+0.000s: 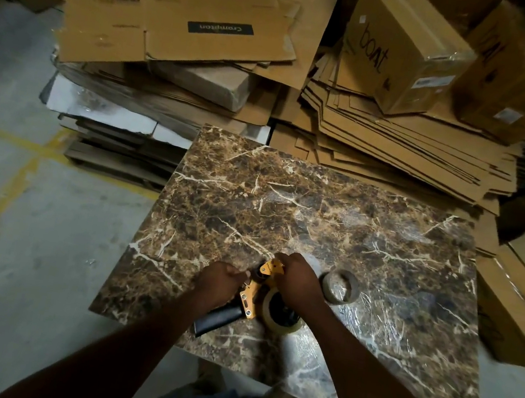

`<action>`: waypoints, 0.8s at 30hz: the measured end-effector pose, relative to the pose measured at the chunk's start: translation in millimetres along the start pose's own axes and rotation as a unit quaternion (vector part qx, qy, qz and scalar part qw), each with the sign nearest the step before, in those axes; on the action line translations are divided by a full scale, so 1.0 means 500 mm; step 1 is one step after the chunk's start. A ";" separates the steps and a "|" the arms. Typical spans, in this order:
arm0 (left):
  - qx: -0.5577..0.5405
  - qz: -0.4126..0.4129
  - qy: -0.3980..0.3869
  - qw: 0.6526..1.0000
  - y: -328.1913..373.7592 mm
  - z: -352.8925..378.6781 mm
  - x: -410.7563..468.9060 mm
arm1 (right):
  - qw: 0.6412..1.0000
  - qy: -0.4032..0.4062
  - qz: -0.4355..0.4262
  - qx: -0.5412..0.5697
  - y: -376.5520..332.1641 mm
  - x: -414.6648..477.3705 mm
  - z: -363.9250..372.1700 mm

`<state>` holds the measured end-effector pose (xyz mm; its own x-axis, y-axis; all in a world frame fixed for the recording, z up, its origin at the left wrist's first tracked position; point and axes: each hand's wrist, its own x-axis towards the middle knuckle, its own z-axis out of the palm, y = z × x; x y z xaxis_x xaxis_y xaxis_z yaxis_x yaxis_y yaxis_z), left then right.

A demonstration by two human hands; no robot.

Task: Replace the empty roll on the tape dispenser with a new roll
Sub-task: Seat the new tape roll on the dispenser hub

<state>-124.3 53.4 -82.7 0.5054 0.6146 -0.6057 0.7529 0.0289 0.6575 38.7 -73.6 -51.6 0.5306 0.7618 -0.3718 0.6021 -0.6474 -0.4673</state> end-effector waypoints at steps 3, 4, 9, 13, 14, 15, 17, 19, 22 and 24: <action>0.028 0.015 0.045 0.998 0.017 -0.003 -0.014 | 0.997 0.063 0.029 0.045 0.021 -0.028 -0.013; 0.042 0.031 0.064 0.997 0.021 -0.003 -0.019 | 0.994 0.082 0.040 0.057 0.032 -0.040 -0.016; 0.124 0.160 0.106 0.974 0.018 0.009 -0.028 | 0.998 0.007 0.054 0.031 0.094 -0.103 -0.011; 0.175 0.280 0.056 0.942 0.017 0.023 -0.032 | 0.989 0.022 0.121 0.079 0.119 -0.132 0.007; 0.180 0.292 0.049 0.938 0.019 0.024 -0.034 | 0.985 0.021 0.143 0.098 0.121 -0.137 0.012; 0.188 0.301 0.044 0.934 0.019 0.023 -0.035 | 0.980 0.018 0.166 0.111 0.119 -0.142 0.015; 0.225 0.327 0.044 0.917 0.021 0.017 -0.042 | 0.968 0.012 0.209 0.137 0.113 -0.153 0.017; 0.282 0.367 0.038 0.886 0.023 0.009 -0.051 | 0.955 0.009 0.246 0.165 0.109 -0.162 0.023; 0.366 0.386 -0.020 0.846 0.030 0.004 -0.073 | 0.933 0.001 0.282 0.224 0.100 -0.177 0.035; 0.431 0.373 -0.053 0.820 0.030 0.009 -0.082 | 0.918 0.005 0.296 0.264 0.098 -0.186 0.044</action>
<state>-132.1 25.1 -50.1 0.9605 0.1340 -0.2440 0.2120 -0.9200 0.3295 5.9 -175.8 -57.6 0.6791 0.2777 -0.6795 -0.1653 -0.8441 -0.5101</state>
